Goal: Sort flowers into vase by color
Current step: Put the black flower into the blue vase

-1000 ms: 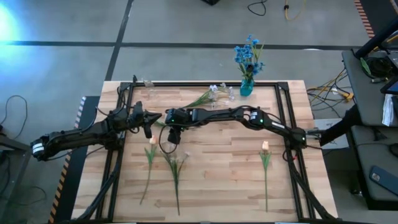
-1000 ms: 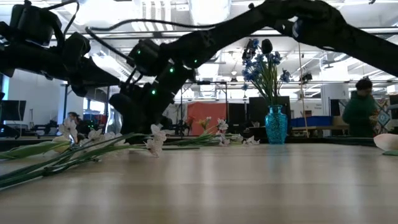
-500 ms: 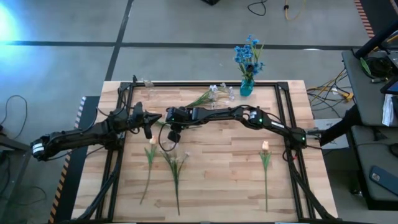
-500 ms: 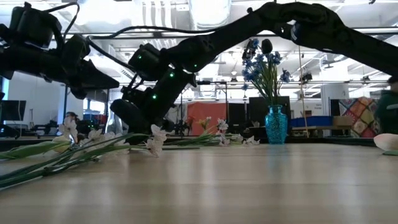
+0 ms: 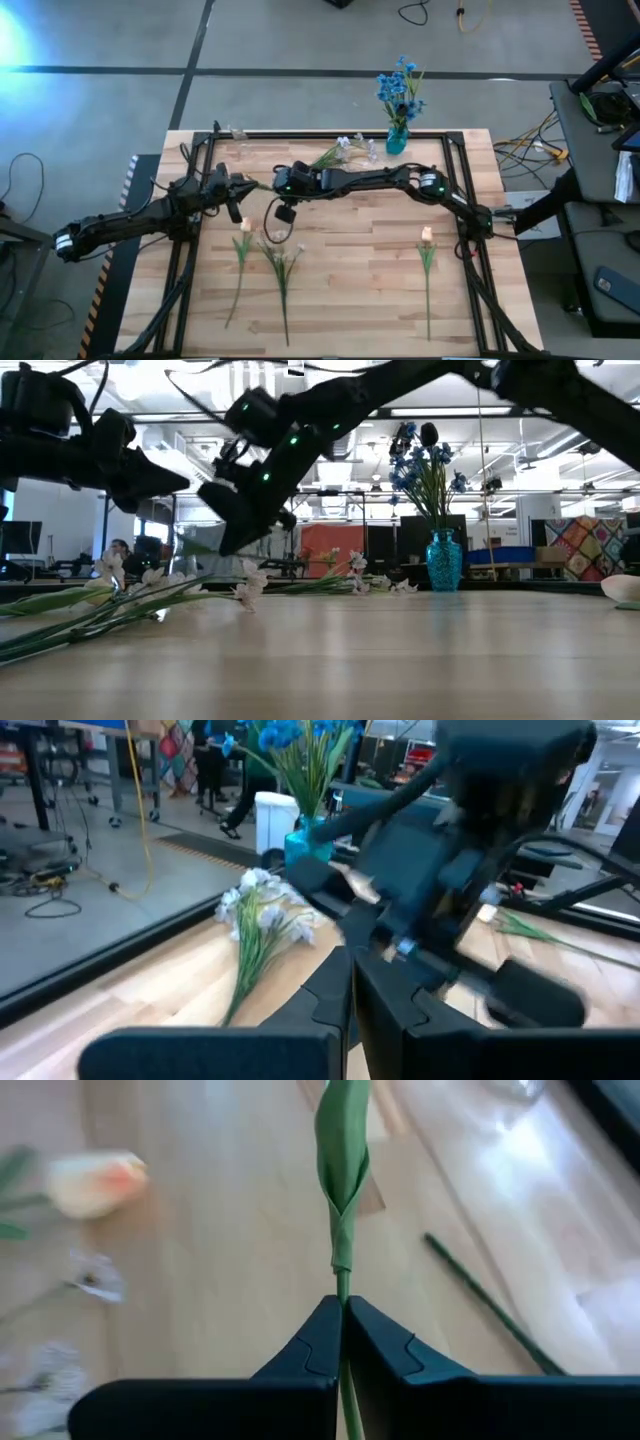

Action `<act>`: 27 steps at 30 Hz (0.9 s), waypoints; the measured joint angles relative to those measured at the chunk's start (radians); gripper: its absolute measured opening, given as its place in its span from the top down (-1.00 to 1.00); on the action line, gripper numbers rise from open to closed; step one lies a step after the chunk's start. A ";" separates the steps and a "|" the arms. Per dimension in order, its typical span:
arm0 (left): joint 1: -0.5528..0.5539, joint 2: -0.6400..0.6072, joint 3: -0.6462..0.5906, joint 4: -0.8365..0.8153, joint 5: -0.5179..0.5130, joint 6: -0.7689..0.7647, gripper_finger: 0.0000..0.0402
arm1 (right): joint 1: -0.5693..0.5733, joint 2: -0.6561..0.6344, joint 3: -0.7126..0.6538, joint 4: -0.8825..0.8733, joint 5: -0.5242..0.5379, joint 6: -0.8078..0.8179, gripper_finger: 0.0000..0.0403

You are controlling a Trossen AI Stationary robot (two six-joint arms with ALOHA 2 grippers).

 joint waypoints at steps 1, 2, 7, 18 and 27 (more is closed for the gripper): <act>0.000 -0.006 0.000 0.000 0.008 0.001 1.00 | 0.003 -0.031 -0.048 0.037 0.000 -0.005 0.96; 0.000 -0.010 0.000 0.000 0.017 0.002 1.00 | 0.004 -0.063 -0.099 0.084 0.000 -0.007 0.96; 0.000 -0.025 0.000 -0.007 0.023 0.002 1.00 | 0.016 -0.223 -0.386 0.312 -0.001 -0.010 0.96; 0.000 -0.028 0.000 -0.018 0.022 0.026 1.00 | 0.043 -0.642 -0.967 0.806 0.017 -0.036 0.96; 0.000 -0.031 0.000 0.004 0.022 0.029 1.00 | 0.048 -0.952 -1.333 1.144 0.092 -0.160 0.96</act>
